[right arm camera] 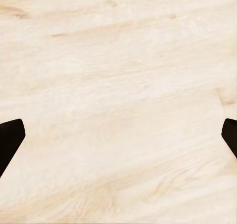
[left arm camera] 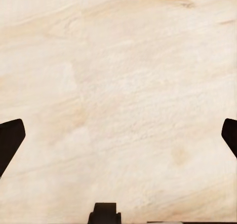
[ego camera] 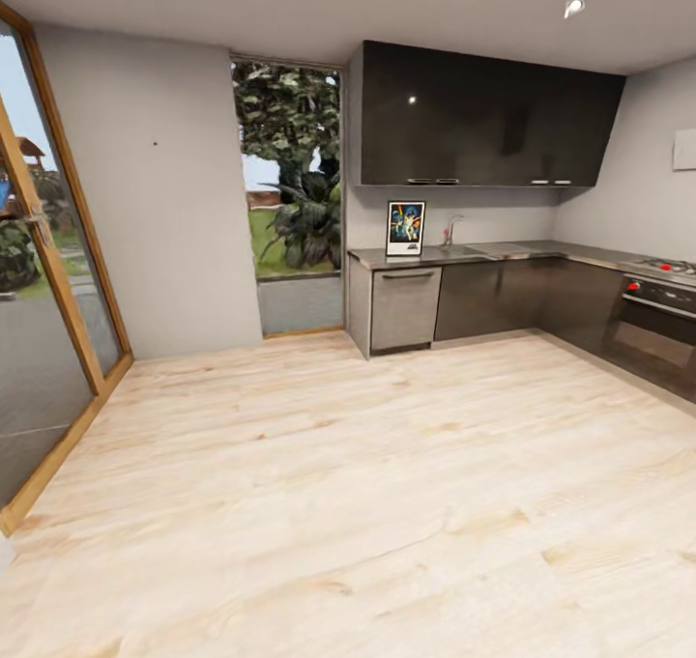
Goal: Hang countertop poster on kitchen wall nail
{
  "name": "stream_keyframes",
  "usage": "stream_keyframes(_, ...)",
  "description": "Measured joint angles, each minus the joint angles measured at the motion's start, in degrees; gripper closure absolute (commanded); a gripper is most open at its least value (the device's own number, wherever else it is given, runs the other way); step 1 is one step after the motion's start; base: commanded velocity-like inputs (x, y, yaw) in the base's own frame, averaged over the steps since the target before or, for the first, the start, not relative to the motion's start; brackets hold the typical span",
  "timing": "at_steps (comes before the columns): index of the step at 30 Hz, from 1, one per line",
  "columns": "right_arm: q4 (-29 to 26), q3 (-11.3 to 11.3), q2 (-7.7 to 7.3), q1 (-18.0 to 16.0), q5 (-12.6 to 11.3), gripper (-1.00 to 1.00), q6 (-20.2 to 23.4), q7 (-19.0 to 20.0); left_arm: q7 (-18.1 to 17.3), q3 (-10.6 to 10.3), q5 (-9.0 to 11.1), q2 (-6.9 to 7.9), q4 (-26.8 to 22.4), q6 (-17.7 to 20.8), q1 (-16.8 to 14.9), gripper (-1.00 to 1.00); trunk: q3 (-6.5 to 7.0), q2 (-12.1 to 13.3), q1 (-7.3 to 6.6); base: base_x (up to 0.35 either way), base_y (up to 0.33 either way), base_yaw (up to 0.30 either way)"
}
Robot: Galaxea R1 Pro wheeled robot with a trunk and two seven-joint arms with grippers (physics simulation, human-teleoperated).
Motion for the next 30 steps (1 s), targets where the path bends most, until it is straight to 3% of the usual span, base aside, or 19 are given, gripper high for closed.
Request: stream_keyframes(30, 0.04, -0.03, 0.06, 0.0, 0.0, -1.0, 0.0, -0.06, 0.0, 0.0, 0.0, 0.0, 0.0, 0.0, 0.0, -1.0, 0.0, 0.0, 0.0, 0.319, -0.118, 0.0)
